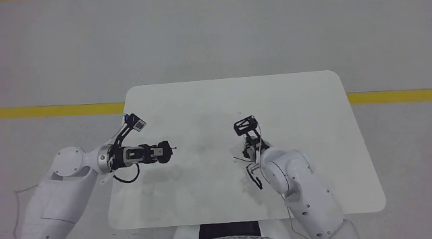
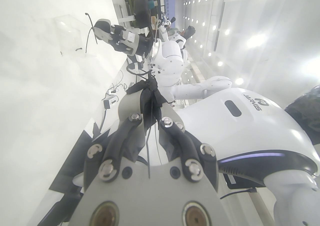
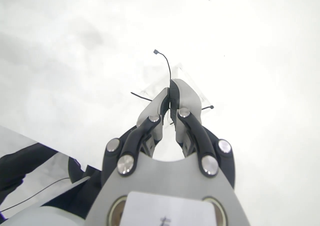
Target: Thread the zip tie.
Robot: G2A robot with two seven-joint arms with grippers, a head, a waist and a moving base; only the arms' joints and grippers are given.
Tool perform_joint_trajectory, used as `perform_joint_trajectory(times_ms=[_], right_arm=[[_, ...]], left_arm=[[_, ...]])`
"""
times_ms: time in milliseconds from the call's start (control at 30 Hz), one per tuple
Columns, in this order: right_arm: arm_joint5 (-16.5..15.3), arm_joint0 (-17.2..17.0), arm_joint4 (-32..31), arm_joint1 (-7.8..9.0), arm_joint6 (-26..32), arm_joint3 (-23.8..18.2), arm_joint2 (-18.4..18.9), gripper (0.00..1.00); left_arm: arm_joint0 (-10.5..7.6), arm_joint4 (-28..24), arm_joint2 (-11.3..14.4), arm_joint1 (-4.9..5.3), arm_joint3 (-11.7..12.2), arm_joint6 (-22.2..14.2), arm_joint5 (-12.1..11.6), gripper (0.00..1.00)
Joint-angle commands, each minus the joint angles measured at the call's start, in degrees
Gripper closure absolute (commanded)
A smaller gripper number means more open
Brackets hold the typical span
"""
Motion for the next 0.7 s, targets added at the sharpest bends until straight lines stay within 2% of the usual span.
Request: perform_joint_trajectory(times_ms=[0, 133, 667], right_arm=[[-0.88, -0.93, 2.91, 0.14, -3.45, -0.38, 1.50, 1.00], [-2.33, -2.48, 5.32, 0.41, -7.78, -1.19, 3.15, 1.00], [-2.33, -2.48, 5.32, 0.41, -7.78, -1.19, 3.15, 1.00]], left_arm=[[0.00, 0.00, 0.00, 0.00, 0.00, 0.00, 0.00, 1.00], [0.00, 0.00, 0.00, 0.00, 0.00, 0.00, 0.00, 1.00], [0.00, 0.00, 0.00, 0.00, 0.00, 0.00, 0.00, 1.00]])
